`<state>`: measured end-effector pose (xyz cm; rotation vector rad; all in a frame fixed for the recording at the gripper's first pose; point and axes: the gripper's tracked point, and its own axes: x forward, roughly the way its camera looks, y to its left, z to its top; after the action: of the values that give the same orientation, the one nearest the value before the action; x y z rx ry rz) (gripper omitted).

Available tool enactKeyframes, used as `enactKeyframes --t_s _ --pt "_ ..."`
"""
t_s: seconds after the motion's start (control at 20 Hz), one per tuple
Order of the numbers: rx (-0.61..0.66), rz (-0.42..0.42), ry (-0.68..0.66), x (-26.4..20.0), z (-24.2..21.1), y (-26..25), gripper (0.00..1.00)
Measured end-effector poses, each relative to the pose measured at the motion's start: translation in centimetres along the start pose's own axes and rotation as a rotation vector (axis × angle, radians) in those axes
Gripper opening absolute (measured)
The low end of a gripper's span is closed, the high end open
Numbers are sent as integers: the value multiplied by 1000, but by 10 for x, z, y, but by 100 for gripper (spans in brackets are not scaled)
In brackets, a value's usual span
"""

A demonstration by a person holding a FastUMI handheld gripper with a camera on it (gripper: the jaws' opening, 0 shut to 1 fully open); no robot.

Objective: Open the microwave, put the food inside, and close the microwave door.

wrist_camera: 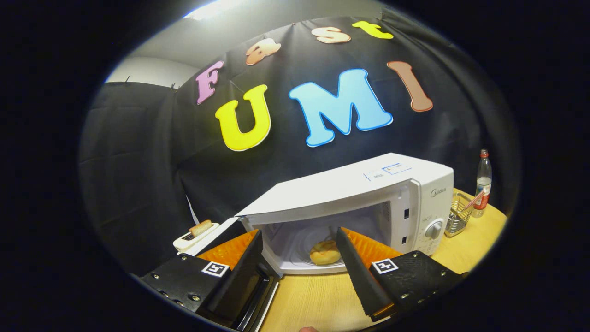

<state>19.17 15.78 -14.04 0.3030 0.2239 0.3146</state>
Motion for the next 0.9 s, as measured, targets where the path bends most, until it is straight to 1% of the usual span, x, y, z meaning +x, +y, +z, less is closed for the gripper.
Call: enactKeyframes --t_s 0.25,0.45,0.55,0.75,0.9 --pt "-61 38 -8 -61 6 28 97" --pt "-102 81 9 -104 -2 58 97" --pt "-131 93 -5 -124 3 72 97" --pt "-149 146 -15 -150 3 110 97" --pt "-151 210 -16 -166 -2 146 97"
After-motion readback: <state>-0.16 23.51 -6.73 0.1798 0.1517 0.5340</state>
